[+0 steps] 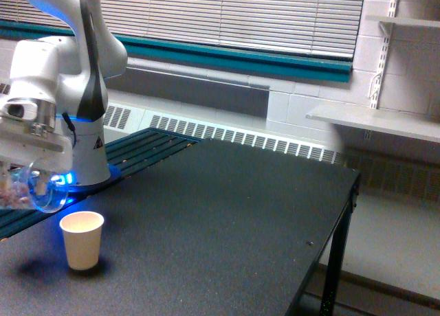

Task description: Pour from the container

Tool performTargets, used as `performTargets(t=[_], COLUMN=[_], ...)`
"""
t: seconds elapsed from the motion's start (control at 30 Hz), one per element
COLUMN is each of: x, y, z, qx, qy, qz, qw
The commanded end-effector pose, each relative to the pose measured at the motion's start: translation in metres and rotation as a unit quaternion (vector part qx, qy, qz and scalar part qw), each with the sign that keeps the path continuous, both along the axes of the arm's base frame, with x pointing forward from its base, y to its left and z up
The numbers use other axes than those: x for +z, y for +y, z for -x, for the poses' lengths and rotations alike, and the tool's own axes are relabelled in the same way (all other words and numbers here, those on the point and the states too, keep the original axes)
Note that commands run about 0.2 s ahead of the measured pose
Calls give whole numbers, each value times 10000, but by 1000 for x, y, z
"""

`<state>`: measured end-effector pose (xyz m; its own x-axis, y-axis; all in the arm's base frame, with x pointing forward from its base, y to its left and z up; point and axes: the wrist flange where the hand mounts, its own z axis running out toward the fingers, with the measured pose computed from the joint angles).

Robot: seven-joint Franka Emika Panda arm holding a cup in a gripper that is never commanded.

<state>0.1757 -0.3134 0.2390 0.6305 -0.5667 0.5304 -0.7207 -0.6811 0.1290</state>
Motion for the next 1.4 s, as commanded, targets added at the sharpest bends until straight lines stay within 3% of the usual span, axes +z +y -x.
performTargets(t=[0.03, 0.43, 0.97, 1.4], x=[-9, -3, 13, 19], y=[24, 33, 11, 15], z=[-16, -33, -6, -9], qx=[422, 787, 771, 921], qy=[116, 231, 438, 675], qz=[59, 389, 607, 765], qw=[9990, 9959, 9942, 9905])
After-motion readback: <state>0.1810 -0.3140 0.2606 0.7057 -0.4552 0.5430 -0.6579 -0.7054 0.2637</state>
